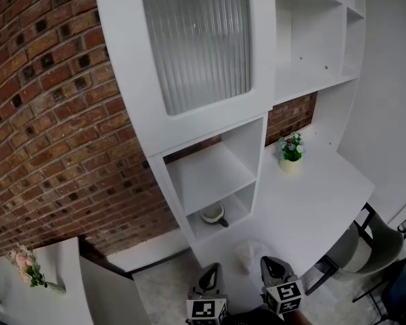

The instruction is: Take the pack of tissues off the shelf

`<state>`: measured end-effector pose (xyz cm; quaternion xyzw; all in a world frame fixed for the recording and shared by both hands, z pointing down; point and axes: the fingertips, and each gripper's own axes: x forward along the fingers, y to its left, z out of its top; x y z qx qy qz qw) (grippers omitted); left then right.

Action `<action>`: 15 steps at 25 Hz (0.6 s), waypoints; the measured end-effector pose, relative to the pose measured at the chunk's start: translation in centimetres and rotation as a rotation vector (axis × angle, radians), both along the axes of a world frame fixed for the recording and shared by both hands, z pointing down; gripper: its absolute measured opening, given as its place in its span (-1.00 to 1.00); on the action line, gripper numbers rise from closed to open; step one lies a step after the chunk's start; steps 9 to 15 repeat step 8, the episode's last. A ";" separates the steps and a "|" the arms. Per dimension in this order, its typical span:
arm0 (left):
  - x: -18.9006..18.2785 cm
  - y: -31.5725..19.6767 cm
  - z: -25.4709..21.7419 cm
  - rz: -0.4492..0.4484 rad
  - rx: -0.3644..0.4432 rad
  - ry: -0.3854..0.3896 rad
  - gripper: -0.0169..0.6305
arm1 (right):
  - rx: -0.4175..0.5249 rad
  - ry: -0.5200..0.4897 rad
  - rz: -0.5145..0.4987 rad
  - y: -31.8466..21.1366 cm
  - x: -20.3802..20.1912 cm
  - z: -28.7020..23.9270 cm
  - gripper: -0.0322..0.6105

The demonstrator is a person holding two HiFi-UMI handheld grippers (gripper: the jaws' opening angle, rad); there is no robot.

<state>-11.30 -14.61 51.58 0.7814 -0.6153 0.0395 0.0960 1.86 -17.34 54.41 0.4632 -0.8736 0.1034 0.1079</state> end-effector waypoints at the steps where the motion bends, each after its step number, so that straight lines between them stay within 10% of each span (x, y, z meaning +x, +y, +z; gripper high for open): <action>1: -0.1 0.0 0.0 -0.002 0.001 0.001 -0.91 | 0.003 0.003 0.001 -0.1 0.0 0.0 -0.89; 15: -0.4 0.0 0.4 -0.002 -0.011 -0.004 -0.91 | 0.005 0.006 0.004 0.0 -0.3 0.2 -0.89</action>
